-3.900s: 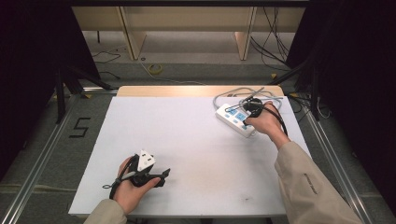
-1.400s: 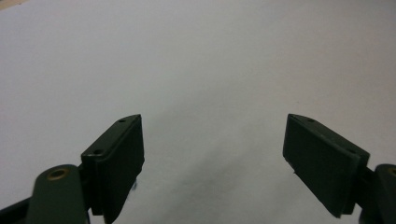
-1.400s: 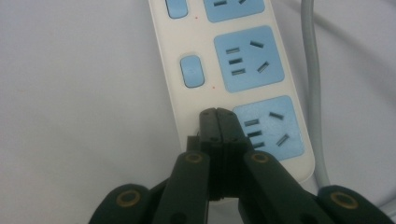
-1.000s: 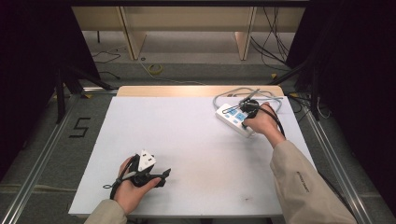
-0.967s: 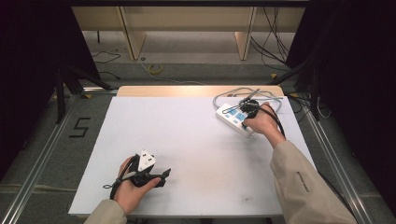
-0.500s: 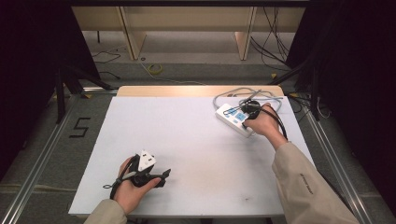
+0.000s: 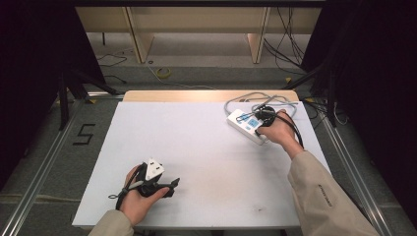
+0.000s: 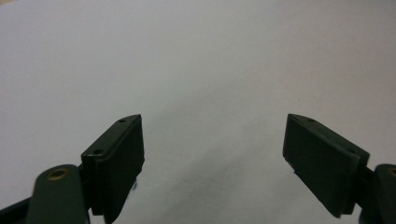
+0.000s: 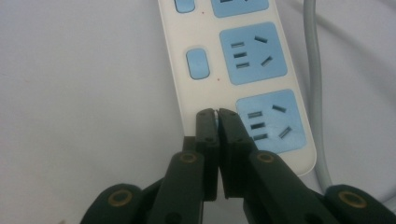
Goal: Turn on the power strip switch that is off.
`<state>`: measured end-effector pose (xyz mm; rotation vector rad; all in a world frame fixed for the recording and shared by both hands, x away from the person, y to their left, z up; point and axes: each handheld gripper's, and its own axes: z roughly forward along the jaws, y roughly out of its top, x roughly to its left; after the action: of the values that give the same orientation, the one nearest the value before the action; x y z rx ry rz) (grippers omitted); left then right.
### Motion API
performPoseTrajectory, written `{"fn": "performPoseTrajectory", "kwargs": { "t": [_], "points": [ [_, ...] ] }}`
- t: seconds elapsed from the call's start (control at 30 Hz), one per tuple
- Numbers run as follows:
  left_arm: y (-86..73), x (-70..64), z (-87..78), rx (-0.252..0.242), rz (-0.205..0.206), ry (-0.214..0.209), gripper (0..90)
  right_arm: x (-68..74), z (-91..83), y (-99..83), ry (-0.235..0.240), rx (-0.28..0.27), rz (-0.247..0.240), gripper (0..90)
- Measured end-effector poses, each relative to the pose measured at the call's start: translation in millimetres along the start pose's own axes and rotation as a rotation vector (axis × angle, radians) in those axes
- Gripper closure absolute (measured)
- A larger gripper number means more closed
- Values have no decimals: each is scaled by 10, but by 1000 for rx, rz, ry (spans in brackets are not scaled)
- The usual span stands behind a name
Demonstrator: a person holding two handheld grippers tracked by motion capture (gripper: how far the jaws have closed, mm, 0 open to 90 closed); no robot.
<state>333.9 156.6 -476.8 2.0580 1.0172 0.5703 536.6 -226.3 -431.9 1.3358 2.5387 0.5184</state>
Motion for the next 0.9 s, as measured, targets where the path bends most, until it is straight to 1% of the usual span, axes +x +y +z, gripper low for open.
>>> {"fn": "performPoseTrajectory", "kwargs": {
  "t": [0.27, 0.33, 0.5, 0.67, 0.9],
  "points": [
    [-2, 4, 2, 9, -2, -3, 218, 37, -65, -23, 23, -21, -7, 843],
    [-3, 3, 1, 11, -5, -3, 221, 49, -80, -46, 26, -24, -19, 839],
    [-2, 3, 2, 15, -4, -4, 226, 82, -104, -124, 34, -39, -22, 819],
    [-4, -2, 6, 18, -10, -4, 228, 117, -170, -189, 39, -68, -31, 799],
    [-7, -3, 3, 19, -12, -3, 230, 217, -249, -283, 67, -105, -45, 768]
  ]
}}
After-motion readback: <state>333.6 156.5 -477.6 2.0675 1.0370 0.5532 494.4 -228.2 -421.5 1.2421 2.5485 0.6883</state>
